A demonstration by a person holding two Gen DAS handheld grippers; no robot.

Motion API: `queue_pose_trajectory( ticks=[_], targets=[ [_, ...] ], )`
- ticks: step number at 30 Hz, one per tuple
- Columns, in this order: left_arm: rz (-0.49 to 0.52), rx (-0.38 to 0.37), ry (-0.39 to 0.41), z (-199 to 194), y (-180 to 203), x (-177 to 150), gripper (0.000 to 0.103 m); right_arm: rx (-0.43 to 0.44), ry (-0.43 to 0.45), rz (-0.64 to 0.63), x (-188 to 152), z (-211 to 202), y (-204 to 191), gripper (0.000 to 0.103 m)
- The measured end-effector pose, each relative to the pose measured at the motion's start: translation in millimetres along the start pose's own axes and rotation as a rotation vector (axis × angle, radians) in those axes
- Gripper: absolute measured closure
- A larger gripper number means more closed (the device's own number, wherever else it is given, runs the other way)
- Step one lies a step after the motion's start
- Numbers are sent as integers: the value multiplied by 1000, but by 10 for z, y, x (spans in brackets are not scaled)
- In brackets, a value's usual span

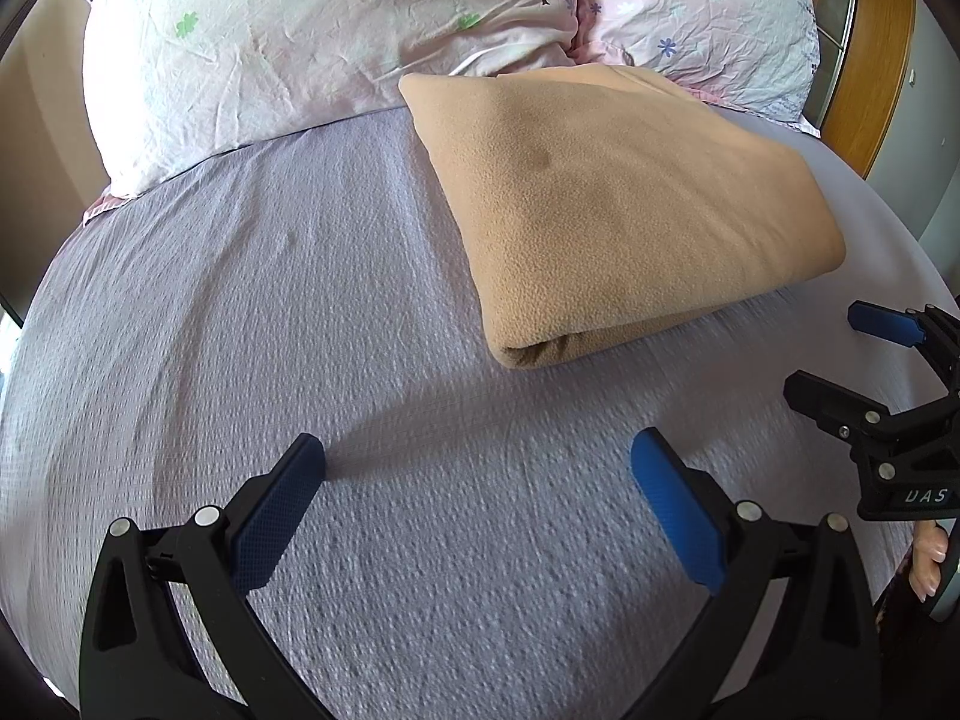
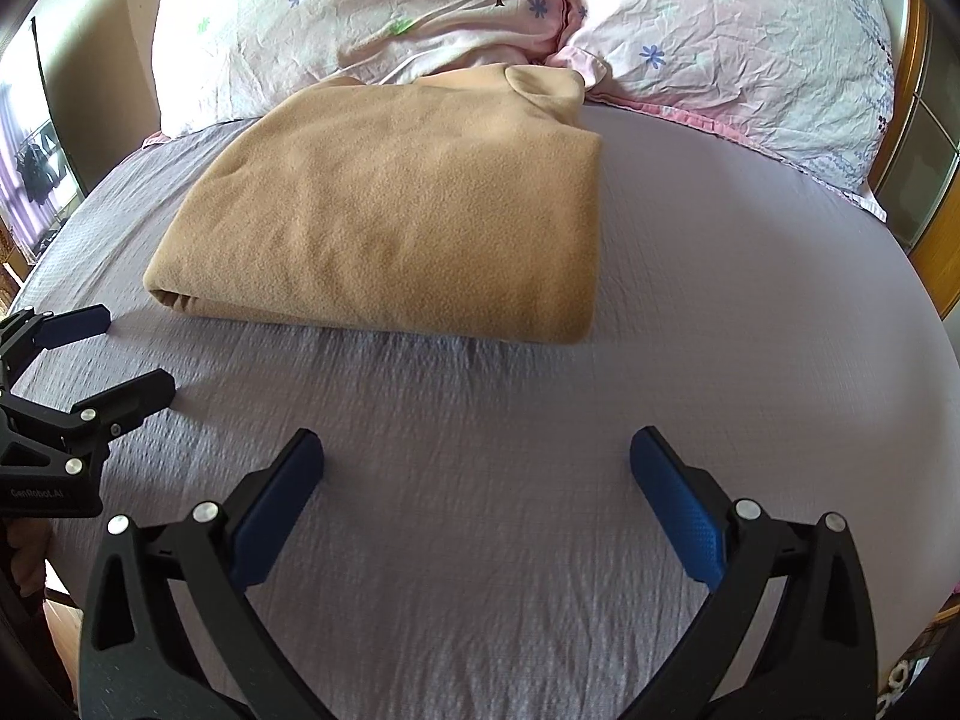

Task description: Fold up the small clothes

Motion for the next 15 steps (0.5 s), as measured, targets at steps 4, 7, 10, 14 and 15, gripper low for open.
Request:
queue_pose_trajectory(
  ticks=[4,7,10,14,15],
  targets=[
    [-1,0,0,2,2,3,1,1,0,0,-2,-1,-7,2],
    [-1,0,0,2,2,3,1,0,0,1,-3,-2,-10,2],
    [-1,0,0,2,2,3,1,-1,0,2,-3,-3,-11,2],
    [-1,1,0,3,4,1,1,-1,0,2,-4,-4,-13,2],
    [-1,1,1,2,4,0,1,-1,0,3,-4,-5,-13,2]
  ],
)
Point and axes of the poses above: each gripper's, at about its wrist camera, not at the fingertips, and z roughly the way its jaws point, y to its right, x to its top, the point moved 3 cm from there along z, roughly the way its jaws point, and after that the axes turned 11 degrees about -x, right-handed, at the moved point
